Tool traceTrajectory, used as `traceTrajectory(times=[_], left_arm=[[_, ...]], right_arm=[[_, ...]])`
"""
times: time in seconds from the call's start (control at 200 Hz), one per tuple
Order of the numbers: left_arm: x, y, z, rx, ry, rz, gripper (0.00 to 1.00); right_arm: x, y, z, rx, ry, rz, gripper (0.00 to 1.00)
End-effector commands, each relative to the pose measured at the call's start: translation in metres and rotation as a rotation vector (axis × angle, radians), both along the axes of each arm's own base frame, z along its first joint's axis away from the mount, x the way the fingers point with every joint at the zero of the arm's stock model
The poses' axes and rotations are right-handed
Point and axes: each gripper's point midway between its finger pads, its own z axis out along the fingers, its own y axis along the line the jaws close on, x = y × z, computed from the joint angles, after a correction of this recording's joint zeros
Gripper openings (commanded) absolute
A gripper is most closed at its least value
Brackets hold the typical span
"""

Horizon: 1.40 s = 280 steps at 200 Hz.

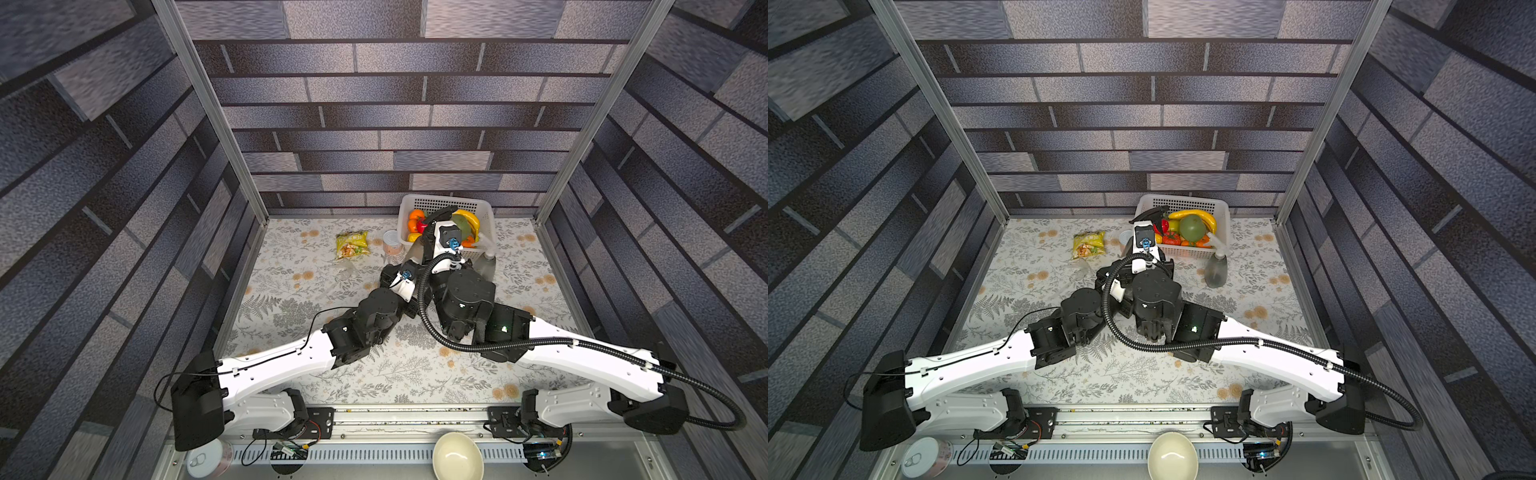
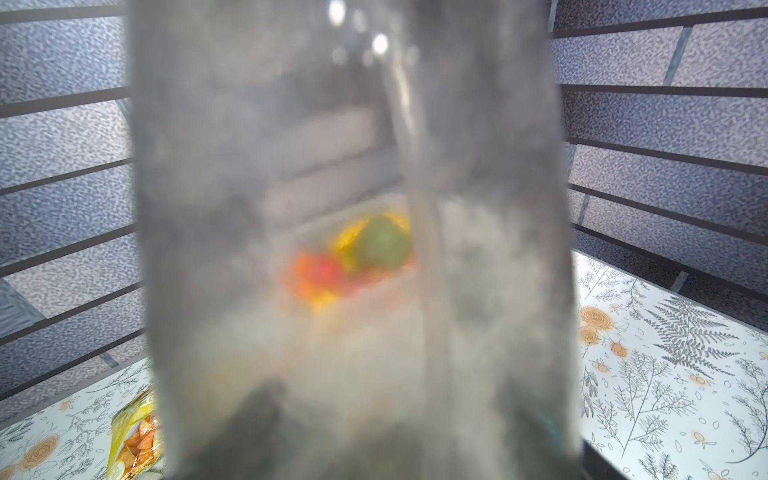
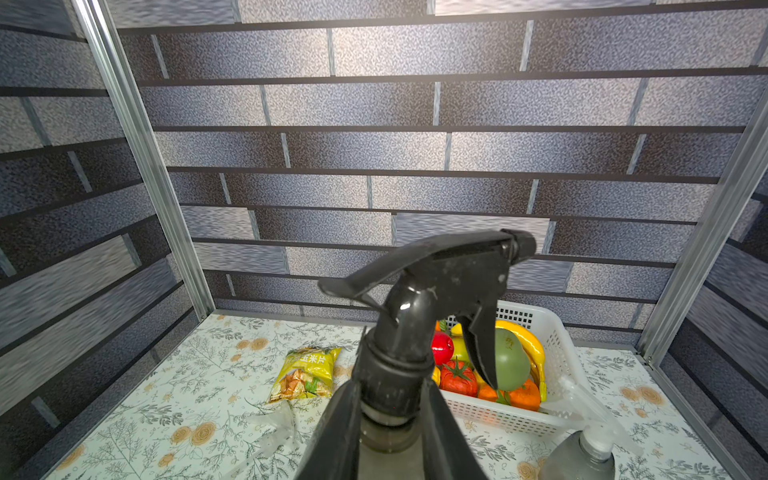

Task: Attach spray nozzles to spray bottles
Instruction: Screw the spray nozzle on the spray bottle.

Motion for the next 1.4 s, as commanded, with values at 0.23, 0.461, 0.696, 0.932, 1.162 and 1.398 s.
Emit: traceTrajectory(times=[0.23, 0.461, 0.696, 0.932, 1.162, 1.398], left_arm=[[-0.029, -0.021, 0.044, -0.069, -0.149, -0.151, 0.64], [-0.027, -0.015, 0.047, -0.078, -0.149, -0.145, 0.64], [-0.027, -0.01, 0.051, -0.095, -0.156, -0.147, 0.64], [-0.026, -0.006, 0.049, -0.1, -0.155, -0.149, 0.64], [-0.026, 0.001, 0.047, -0.112, -0.154, -0.162, 0.64], [-0.033, 0.014, 0.043, -0.126, -0.137, -0.2, 0.65]], right_arm=[[-0.011, 0.022, -0.023, -0.095, 0.047, 0.128, 0.34], [-0.024, 0.017, -0.015, -0.089, 0.042, 0.165, 0.41], [-0.032, 0.016, -0.01, -0.109, 0.033, 0.18, 0.45], [-0.039, 0.009, -0.005, -0.102, 0.034, 0.207, 0.47], [-0.051, -0.005, -0.001, -0.069, 0.06, 0.289, 0.5], [-0.064, -0.02, -0.018, -0.107, 0.089, 0.505, 0.5]])
